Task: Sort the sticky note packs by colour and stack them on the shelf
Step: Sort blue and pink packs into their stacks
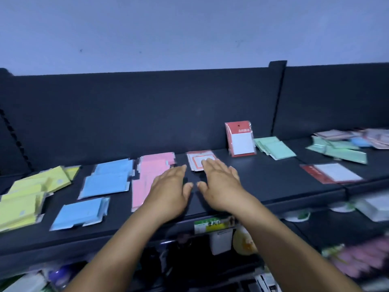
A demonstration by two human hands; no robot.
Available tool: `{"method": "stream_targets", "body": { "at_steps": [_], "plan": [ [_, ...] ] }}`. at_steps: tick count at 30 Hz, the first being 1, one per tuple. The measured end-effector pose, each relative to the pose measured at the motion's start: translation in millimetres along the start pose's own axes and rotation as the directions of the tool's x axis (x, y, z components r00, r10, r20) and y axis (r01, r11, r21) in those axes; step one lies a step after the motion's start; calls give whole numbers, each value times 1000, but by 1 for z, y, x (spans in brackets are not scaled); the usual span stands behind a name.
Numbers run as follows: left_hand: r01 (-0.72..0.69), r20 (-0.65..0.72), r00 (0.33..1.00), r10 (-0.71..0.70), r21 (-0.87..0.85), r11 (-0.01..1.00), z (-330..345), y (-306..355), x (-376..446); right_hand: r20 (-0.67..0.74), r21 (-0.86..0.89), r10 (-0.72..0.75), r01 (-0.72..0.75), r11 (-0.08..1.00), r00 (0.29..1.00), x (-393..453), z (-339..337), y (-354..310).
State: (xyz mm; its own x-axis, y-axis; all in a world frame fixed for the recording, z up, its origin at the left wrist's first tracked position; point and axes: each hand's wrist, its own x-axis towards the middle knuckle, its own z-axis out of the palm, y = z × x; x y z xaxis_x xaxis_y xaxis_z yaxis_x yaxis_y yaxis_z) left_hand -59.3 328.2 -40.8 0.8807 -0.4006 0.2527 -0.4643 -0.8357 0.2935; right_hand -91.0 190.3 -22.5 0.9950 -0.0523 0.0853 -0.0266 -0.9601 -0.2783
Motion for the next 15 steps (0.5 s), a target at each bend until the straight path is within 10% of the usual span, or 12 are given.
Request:
{"method": "stream_targets", "body": {
  "at_steps": [15],
  "plan": [
    [-160, 94, 982, 162, -33, 987, 90, 189, 68, -22, -7, 162, -162, 987, 987, -29, -53, 216]
  ]
}}
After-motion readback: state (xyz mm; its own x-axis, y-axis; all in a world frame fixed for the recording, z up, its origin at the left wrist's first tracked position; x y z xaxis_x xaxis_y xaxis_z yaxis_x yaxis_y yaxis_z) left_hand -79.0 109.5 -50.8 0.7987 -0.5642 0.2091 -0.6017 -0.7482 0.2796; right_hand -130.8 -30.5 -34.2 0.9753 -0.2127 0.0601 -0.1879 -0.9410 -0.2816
